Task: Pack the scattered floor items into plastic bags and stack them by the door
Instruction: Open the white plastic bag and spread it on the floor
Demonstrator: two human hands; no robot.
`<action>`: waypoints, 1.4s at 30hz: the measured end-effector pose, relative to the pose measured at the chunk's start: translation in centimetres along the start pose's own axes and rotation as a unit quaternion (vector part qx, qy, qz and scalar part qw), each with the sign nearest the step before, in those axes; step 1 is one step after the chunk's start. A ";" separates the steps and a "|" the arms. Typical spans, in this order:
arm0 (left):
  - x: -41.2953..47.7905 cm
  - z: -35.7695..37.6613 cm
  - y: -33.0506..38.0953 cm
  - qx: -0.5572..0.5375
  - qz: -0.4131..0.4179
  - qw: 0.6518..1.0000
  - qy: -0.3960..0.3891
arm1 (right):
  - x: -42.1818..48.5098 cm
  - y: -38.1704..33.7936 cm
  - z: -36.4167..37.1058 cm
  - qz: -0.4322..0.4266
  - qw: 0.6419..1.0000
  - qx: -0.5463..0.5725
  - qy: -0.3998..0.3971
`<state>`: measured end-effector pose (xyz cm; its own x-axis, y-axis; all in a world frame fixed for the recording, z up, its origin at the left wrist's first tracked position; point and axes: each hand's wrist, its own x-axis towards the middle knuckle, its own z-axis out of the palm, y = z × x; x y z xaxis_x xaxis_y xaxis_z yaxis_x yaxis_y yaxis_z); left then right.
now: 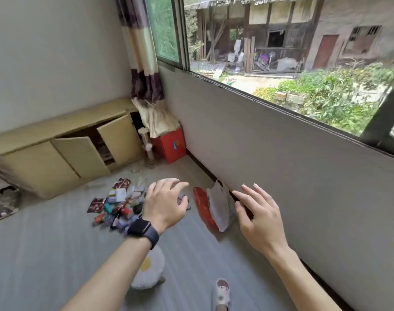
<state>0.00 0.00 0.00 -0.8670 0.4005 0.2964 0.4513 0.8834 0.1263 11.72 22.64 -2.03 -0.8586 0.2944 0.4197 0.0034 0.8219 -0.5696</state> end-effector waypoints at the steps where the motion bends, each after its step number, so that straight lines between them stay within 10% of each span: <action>1: 1.2 1.9 -0.5 -0.006 0.007 0.999 -0.031 | 1.0 1.0 1.6 0.013 1.000 -0.003 -0.012; 8: 9.9 14.3 -5.9 0.058 -0.036 0.960 -0.273 | 8.6 8.3 13.3 0.100 0.976 -0.073 -0.178; 28: 39.9 40.4 -20.6 0.005 0.012 0.866 -0.499 | 32.1 19.9 40.1 0.281 0.859 -0.129 -0.408; 42: 42.6 85.2 -28.9 0.038 0.085 0.860 -0.501 | 33.0 46.0 75.4 0.355 0.826 -0.123 -0.421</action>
<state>-67.98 12.24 -71.73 -0.5537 0.5006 -0.6654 0.6072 0.7896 0.0889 -55.14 33.40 -67.69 -0.6478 0.3866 -0.6564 0.6736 0.6932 -0.2565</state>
